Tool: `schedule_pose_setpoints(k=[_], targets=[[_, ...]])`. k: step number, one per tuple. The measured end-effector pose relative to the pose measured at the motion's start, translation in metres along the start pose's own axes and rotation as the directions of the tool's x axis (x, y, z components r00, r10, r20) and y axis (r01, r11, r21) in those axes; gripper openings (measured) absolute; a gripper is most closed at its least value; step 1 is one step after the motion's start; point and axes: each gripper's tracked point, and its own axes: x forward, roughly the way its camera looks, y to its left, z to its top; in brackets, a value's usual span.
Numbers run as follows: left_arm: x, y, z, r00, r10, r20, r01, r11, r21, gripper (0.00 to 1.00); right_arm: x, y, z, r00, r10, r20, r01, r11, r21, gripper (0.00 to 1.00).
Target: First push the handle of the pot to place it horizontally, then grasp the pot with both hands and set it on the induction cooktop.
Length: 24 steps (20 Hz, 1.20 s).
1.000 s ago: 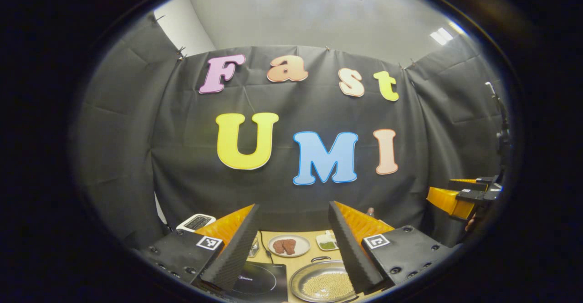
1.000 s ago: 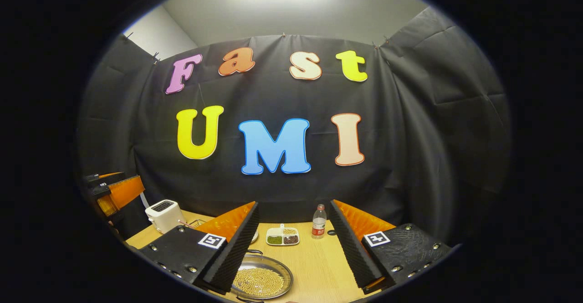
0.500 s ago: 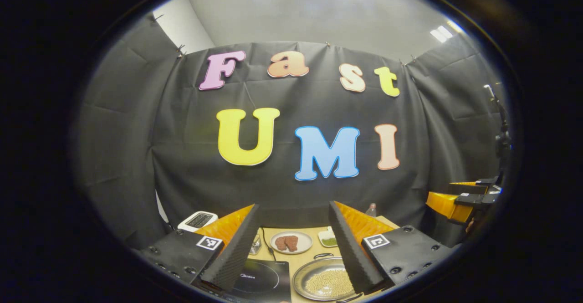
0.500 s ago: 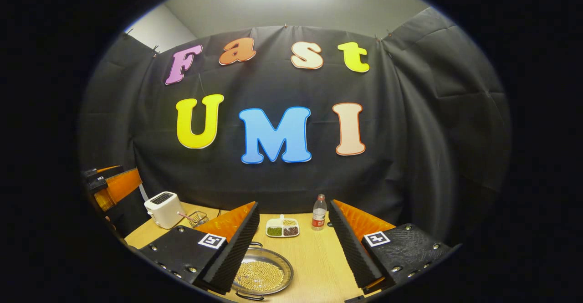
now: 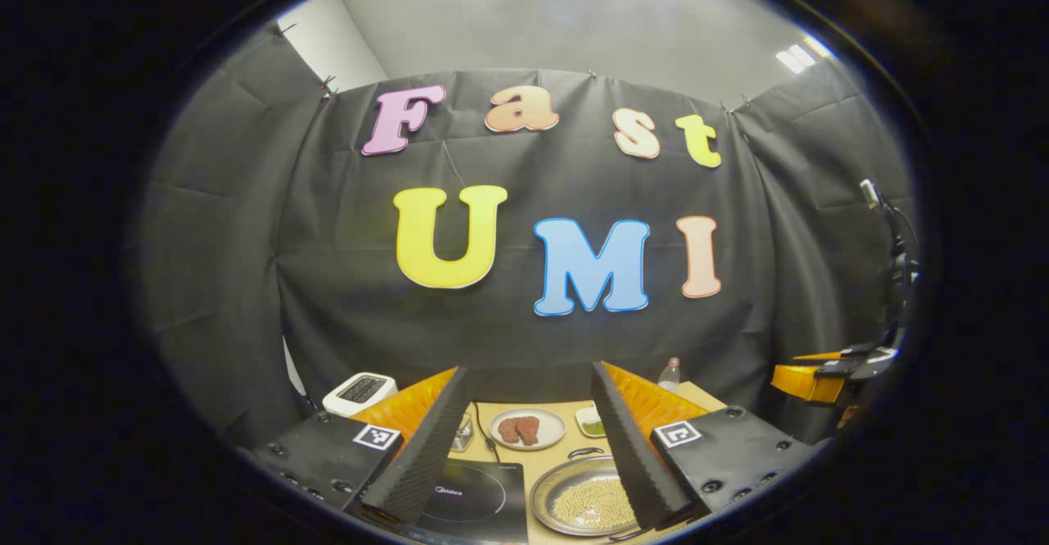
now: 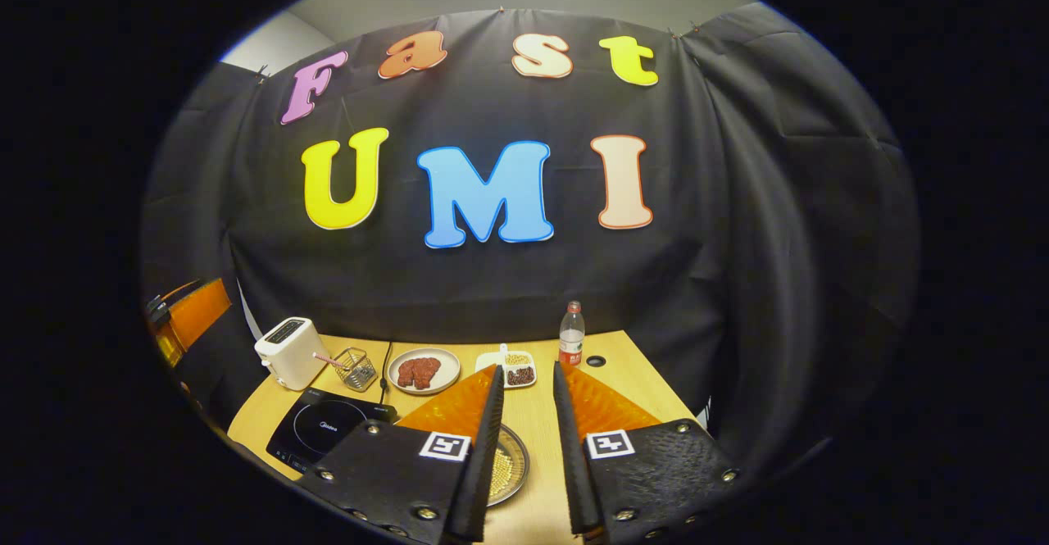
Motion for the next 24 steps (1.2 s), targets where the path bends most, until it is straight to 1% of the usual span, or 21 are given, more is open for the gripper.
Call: schedule_pose_setpoints(k=[1,2,3,4,5,6,7,9,11,12,13,15,18,22,24], targets=[[0.000,0.001,-0.003,1.000,0.000,-0.004,0.000,1.000,0.001,0.99,0.001,0.002,-0.006,1.000,0.004,-0.023,-0.003,1.000,0.002,0.34],[0.000,0.004,-0.003,1.000,0.002,-0.008,-0.002,1.000,0.003,0.99,0.002,0.001,-0.013,0.999,-0.007,-0.044,0.007,1.000,-0.001,0.34],[-0.001,0.005,-0.005,1.000,0.003,-0.012,-0.003,1.000,0.005,0.99,0.001,0.007,-0.019,0.998,0.024,-0.065,-0.023,1.000,0.007,0.23],[0.000,0.006,-0.007,1.000,0.003,-0.016,-0.003,1.000,0.006,0.99,0.004,0.015,-0.027,0.995,0.047,-0.091,-0.047,0.999,0.012,0.14],[-0.001,0.008,-0.008,1.000,0.005,-0.018,-0.005,1.000,0.007,0.99,0.005,0.023,-0.035,0.990,0.080,-0.116,-0.079,0.997,0.016,0.16],[-0.001,0.010,-0.008,1.000,0.006,-0.021,-0.006,1.000,0.007,0.99,-0.001,0.027,-0.040,0.984,0.095,-0.150,-0.094,0.995,0.018,0.16],[-0.003,0.012,-0.011,1.000,0.007,-0.024,-0.007,1.000,0.006,0.99,0.003,0.032,-0.049,0.979,0.109,-0.172,-0.107,0.994,0.019,0.13],[-0.003,0.016,-0.014,0.999,0.009,-0.031,-0.009,1.000,0.006,0.99,0.004,0.044,-0.065,0.967,0.149,-0.208,-0.146,0.989,0.030,0.04],[-0.004,0.022,-0.016,0.999,0.013,-0.036,-0.013,1.000,0.005,0.99,0.005,0.056,-0.080,0.951,0.178,-0.253,-0.179,0.984,0.021,0.03],[-0.005,0.025,-0.019,0.999,0.015,-0.039,-0.015,1.000,0.003,0.99,0.005,0.063,-0.090,0.939,0.198,-0.282,-0.199,0.980,0.027,0.02],[-0.005,0.028,-0.018,0.999,0.016,-0.040,-0.016,1.000,0.002,0.99,0.004,0.067,-0.103,0.928,0.200,-0.313,-0.198,0.979,0.038,0.03],[-0.006,0.034,-0.020,0.999,0.021,-0.045,-0.021,1.000,0.001,0.99,0.007,0.081,-0.117,0.903,0.224,-0.366,-0.218,0.974,0.056,0.01],[-0.008,0.045,-0.025,0.998,0.033,-0.051,-0.034,0.999,-0.002,0.99,0.004,0.097,-0.143,0.865,0.250,-0.435,-0.256,0.966,0.048,0.01],[-0.012,0.059,-0.031,0.997,0.049,-0.065,-0.050,0.999,-0.010,0.99,-0.001,0.119,-0.182,0.791,0.294,-0.537,-0.292,0.952,0.091,0.01],[-0.014,0.066,-0.034,0.996,0.053,-0.071,-0.055,0.998,-0.023,0.99,-0.003,0.126,-0.204,0.753,0.299,-0.586,-0.293,0.950,0.109,0.01]])
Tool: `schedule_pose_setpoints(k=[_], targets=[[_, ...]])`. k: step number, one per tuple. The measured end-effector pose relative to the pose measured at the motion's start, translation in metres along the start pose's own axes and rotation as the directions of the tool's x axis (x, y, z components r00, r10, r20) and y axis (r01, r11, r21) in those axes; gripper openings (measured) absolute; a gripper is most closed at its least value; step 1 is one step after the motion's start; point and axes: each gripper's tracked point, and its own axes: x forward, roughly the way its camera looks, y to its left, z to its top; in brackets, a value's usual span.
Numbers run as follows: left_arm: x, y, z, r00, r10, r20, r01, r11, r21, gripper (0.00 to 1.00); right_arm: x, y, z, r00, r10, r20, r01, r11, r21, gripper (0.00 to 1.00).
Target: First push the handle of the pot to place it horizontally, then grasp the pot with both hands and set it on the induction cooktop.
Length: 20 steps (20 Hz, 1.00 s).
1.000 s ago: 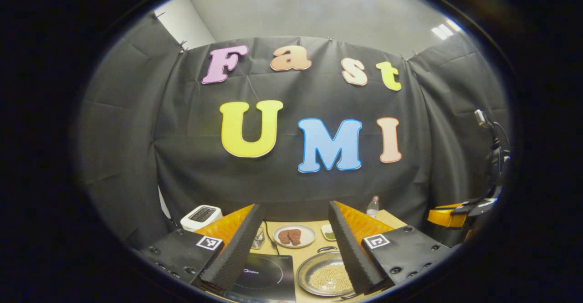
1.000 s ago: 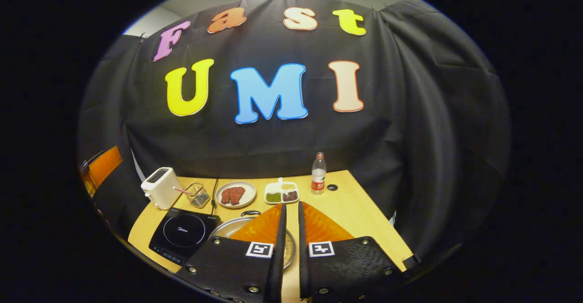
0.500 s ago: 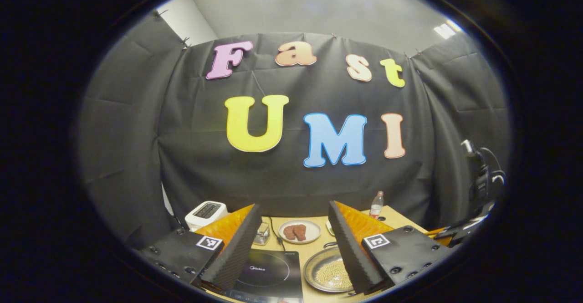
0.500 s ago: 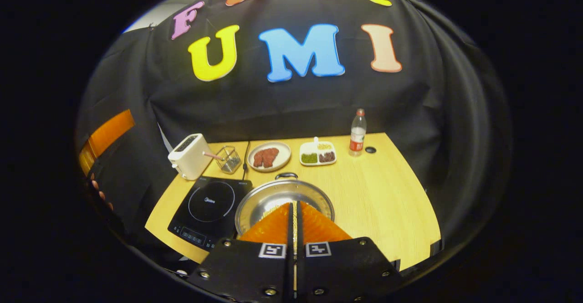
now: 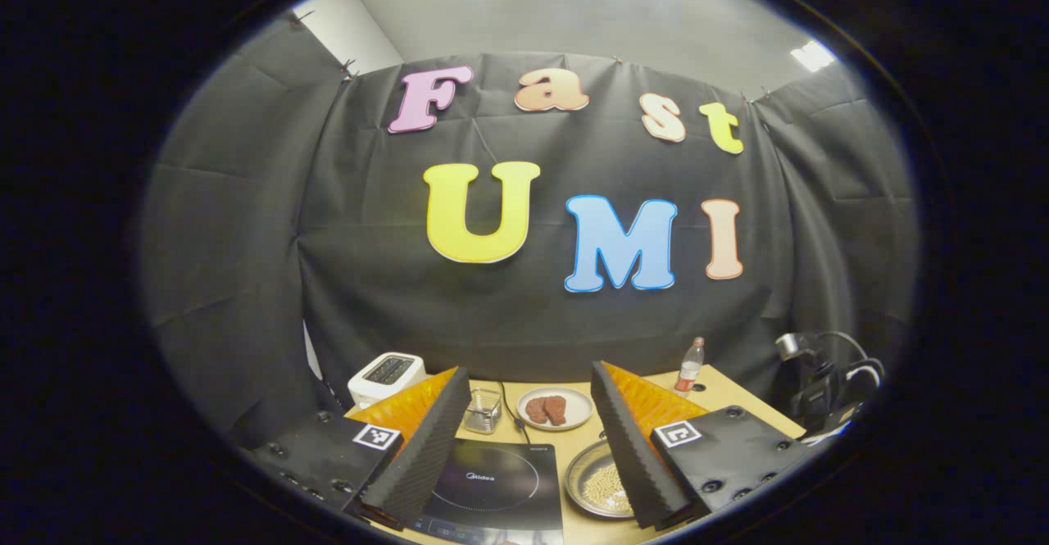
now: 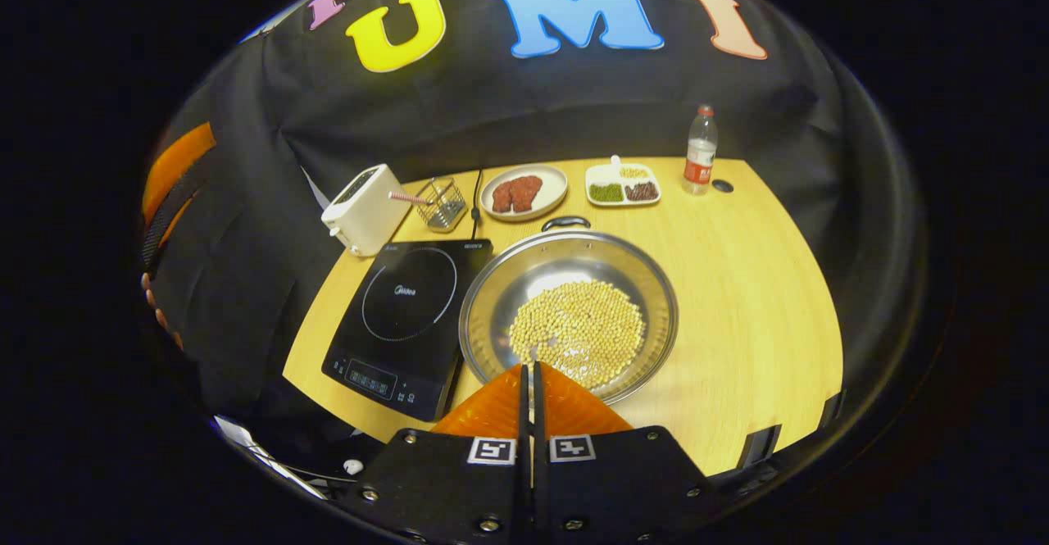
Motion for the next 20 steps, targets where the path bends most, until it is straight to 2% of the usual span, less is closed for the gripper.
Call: schedule_pose_setpoints(k=[3,11,20], targets=[[-0.001,0.013,0.000,1.000,0.015,-0.001,-0.015,1.000,-0.013,0.99,0.015,0.012,-0.022,0.997,0.032,-0.071,-0.030,0.999,0.030,0.01],[0.001,0.041,-0.004,0.999,0.032,-0.019,-0.033,0.998,-0.051,0.99,0.046,0.024,-0.062,0.982,0.039,-0.187,-0.028,0.998,0.065,0.01],[-0.003,0.071,0.007,0.999,0.049,0.005,-0.049,0.998,-0.041,0.97,0.086,0.018,-0.089,0.962,-0.009,-0.273,0.048,0.989,0.140,0.01]])
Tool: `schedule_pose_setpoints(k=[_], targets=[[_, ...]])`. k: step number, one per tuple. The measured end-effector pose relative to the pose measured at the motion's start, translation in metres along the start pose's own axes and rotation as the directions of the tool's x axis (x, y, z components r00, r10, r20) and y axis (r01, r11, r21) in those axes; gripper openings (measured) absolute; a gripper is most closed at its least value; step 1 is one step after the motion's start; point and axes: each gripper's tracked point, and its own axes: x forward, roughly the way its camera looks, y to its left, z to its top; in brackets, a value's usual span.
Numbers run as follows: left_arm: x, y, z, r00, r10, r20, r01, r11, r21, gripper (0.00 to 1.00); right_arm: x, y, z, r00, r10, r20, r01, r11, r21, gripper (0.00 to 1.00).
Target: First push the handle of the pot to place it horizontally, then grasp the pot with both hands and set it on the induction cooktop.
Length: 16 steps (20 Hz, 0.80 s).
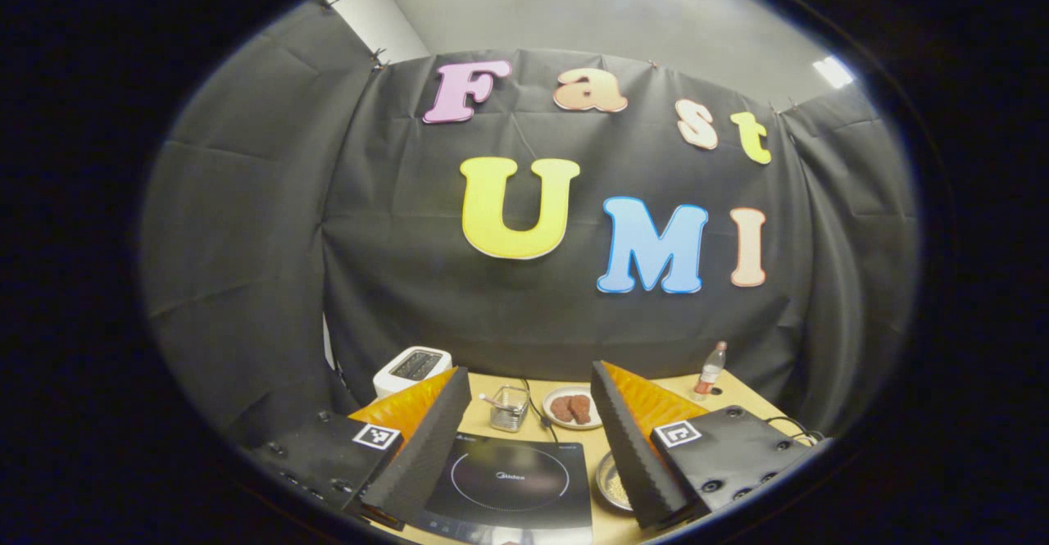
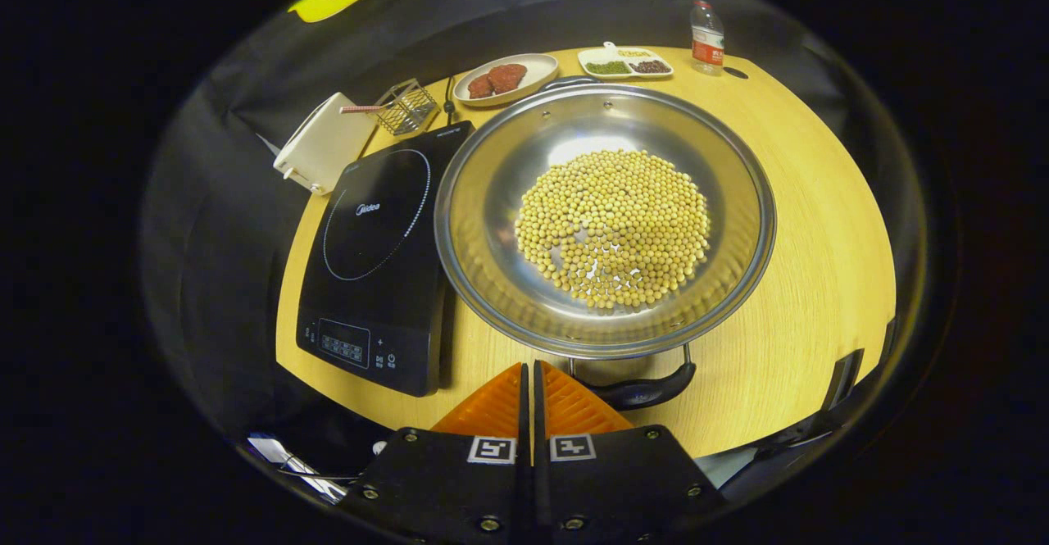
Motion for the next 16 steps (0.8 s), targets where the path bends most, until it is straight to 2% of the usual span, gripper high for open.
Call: schedule_pose_setpoints(k=[6,12,16], targets=[[-0.003,0.011,0.010,1.000,-0.002,0.025,0.002,1.000,0.015,0.98,0.008,-0.004,0.001,1.000,0.022,0.007,-0.022,0.993,0.118,0.01],[-0.007,0.000,0.007,0.999,-0.042,0.013,0.042,0.999,0.024,0.99,0.009,-0.020,0.004,1.000,0.024,0.012,-0.026,0.974,0.226,0.01],[-0.005,-0.016,0.008,0.998,-0.060,0.010,0.060,0.998,0.034,0.99,0.006,-0.031,0.004,0.999,0.032,0.017,-0.035,0.970,0.241,0.00]])
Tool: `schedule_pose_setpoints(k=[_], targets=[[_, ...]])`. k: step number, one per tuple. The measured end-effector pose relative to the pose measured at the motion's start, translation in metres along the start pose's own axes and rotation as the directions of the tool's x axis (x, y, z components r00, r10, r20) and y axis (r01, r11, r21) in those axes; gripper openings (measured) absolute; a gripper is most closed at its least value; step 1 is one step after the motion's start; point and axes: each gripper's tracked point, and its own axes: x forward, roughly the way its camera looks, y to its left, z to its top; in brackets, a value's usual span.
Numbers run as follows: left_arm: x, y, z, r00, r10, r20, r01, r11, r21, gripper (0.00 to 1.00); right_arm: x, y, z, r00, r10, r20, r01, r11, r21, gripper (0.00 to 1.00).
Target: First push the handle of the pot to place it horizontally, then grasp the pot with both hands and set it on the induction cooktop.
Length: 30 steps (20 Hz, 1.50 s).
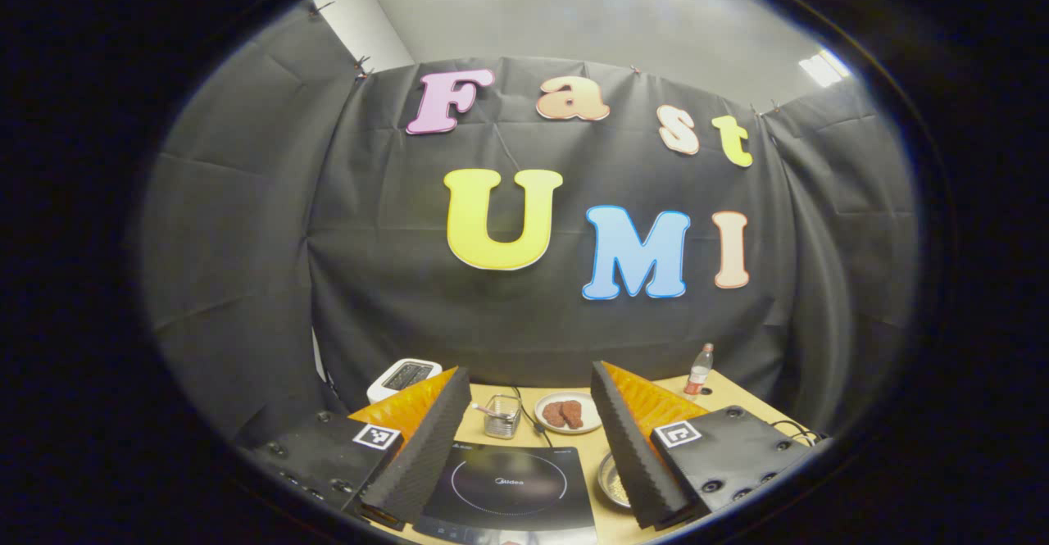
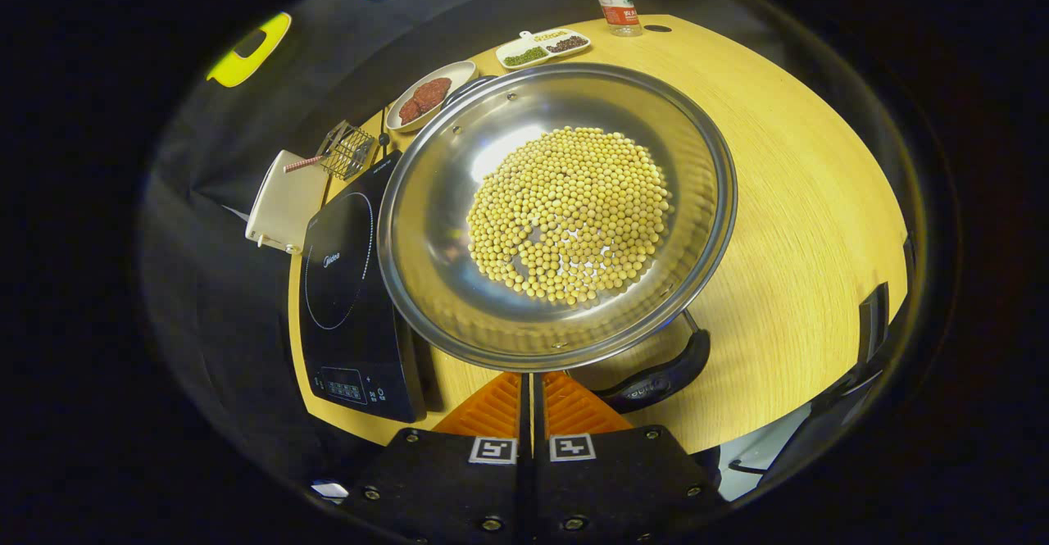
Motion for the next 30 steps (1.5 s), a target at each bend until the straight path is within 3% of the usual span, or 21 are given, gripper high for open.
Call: schedule_pose_setpoints(k=[15,21,30], targets=[[0.030,-0.122,0.008,1.000,-0.016,-0.002,0.016,0.999,0.033,0.99,-0.013,-0.056,0.020,0.997,0.020,-0.071,-0.027,0.995,-0.098,0.00],[0.046,-0.152,0.002,0.999,-0.028,-0.019,0.029,0.998,0.050,0.99,-0.018,-0.086,0.038,0.998,-0.038,-0.052,0.029,0.988,-0.153,0.01],[0.062,-0.181,-0.006,0.998,-0.050,-0.037,0.051,0.998,0.044,0.99,-0.021,-0.122,0.071,0.997,-0.076,-0.018,0.073,0.988,-0.133,0.00]])
